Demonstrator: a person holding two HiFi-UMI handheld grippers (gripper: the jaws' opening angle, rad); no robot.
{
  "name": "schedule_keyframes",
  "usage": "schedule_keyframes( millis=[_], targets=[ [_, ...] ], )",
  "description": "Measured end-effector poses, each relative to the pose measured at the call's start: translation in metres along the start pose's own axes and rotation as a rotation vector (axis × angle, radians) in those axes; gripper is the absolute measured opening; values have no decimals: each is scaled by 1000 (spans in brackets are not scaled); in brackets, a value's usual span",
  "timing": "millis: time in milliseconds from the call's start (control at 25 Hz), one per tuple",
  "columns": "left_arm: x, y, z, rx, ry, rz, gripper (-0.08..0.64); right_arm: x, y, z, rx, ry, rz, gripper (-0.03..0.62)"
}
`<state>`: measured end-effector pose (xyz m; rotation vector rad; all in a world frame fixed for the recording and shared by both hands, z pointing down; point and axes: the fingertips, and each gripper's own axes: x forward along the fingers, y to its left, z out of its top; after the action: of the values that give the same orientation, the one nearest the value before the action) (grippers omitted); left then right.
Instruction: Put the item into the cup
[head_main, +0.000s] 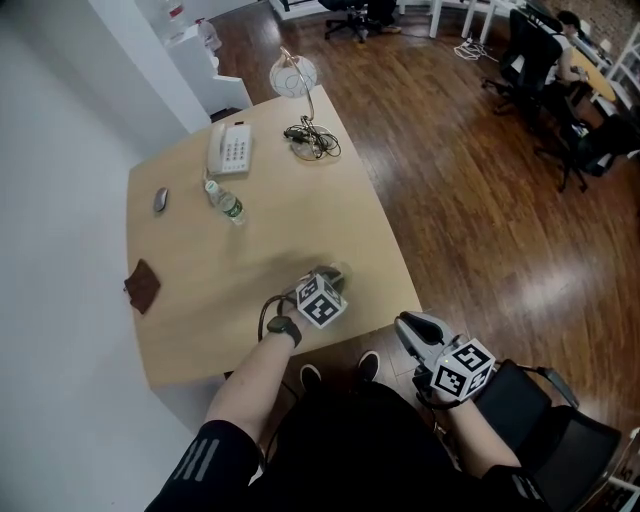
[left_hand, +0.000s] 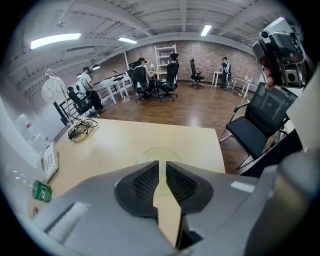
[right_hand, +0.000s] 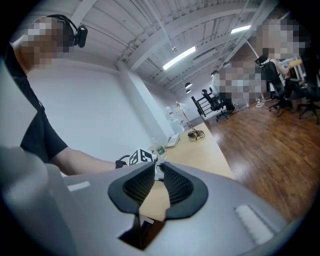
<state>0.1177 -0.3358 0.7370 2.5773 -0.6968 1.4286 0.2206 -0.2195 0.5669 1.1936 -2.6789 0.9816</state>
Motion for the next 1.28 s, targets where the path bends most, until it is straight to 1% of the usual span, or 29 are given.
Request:
schedule_keyframes(
  millis=[160, 440, 640, 760, 800, 880, 1000, 1080, 1160, 1200, 1280],
  targets=[
    [-1, -7, 4, -4, -14, -21, 69, 3, -3, 0, -3, 9, 10, 66],
    [-7, -8, 9, -15, -32, -22, 124, 8, -2, 0, -11, 17, 34, 66],
    [-24, 4, 14, -40, -63, 19, 130, 13, 1, 3, -16, 21, 55, 66],
    [-48, 10, 25, -29, -122, 68, 123, 17, 3, 7, -25, 19, 79, 66],
    [-59, 11, 29, -43, -155, 82, 120, 20, 6, 9, -30, 21, 92, 66],
    [-86, 15, 37, -113, -230, 103, 120, 26, 15, 12, -44, 23, 131, 61],
    [-131, 16, 42, -206, -328, 146, 115, 36, 26, 17, -58, 29, 184, 24],
    [-161, 12, 39, -243, -368, 180, 115, 42, 33, 20, -52, 39, 211, 9],
    [-190, 4, 27, -286, -392, 203, 115, 48, 45, 24, -64, 41, 247, 9],
    [-203, -1, 19, -306, -400, 210, 115, 50, 53, 26, -82, 41, 264, 8],
    [-229, -13, 6, -318, -420, 233, 84, 50, 71, 28, -129, 47, 292, 8]
  ],
)
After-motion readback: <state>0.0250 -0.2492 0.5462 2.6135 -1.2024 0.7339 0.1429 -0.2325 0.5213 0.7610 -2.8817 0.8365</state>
